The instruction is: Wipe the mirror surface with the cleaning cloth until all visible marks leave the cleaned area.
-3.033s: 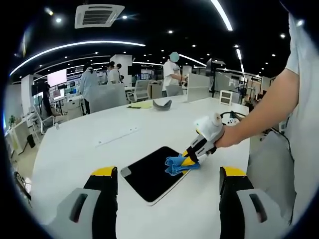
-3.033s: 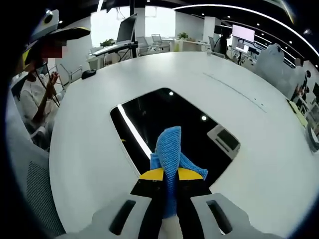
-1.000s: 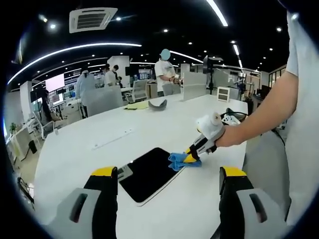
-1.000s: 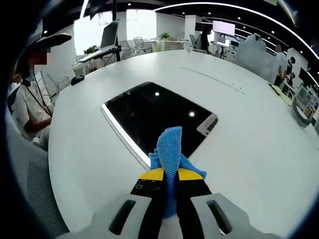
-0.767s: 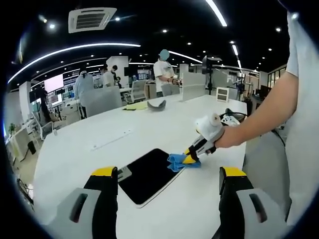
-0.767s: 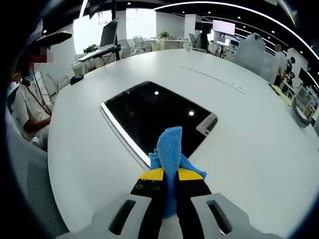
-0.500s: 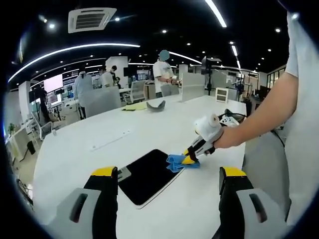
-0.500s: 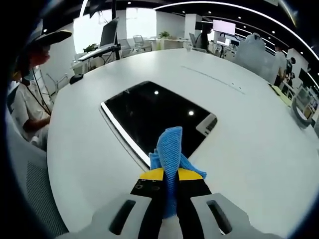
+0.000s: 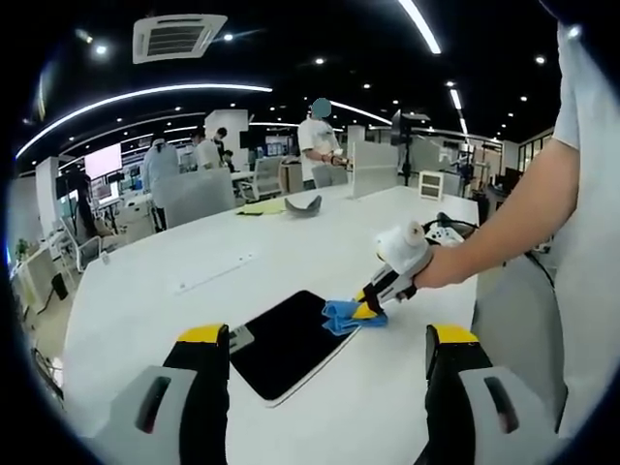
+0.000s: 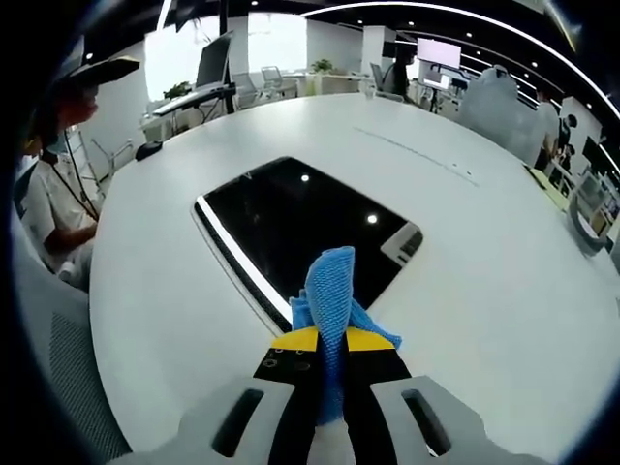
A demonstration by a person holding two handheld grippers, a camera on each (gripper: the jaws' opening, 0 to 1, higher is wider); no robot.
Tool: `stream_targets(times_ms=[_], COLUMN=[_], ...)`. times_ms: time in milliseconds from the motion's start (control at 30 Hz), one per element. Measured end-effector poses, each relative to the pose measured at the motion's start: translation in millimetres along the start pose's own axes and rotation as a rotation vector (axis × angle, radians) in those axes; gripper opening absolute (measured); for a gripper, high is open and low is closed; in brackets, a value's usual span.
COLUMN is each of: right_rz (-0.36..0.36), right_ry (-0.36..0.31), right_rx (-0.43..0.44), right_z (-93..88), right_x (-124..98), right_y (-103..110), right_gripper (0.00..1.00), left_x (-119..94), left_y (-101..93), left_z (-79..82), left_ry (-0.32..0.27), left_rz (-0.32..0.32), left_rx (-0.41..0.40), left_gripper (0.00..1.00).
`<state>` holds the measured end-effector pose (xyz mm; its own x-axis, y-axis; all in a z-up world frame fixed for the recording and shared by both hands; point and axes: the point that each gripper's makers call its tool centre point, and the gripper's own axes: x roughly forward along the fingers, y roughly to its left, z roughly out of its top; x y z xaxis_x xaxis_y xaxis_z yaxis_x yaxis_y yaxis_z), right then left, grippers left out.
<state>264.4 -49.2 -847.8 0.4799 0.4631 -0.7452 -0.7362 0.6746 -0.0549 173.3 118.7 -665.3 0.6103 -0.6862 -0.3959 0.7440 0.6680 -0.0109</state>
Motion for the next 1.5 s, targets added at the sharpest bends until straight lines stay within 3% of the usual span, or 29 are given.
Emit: stream_targets(times_ms=[1500], right_rz=[-0.010], right_ry=[0.017], right_rx=[-0.010], right_z=[19.6], right_x=[17.5], right_y=[-12.5], right_gripper=[0.02], left_x=[5.1], left_y=[8.2], left_z=[-10.1], left_ry=[-0.002], left_rz=[-0.027], left_rx=[-0.028], left_gripper=[0.83])
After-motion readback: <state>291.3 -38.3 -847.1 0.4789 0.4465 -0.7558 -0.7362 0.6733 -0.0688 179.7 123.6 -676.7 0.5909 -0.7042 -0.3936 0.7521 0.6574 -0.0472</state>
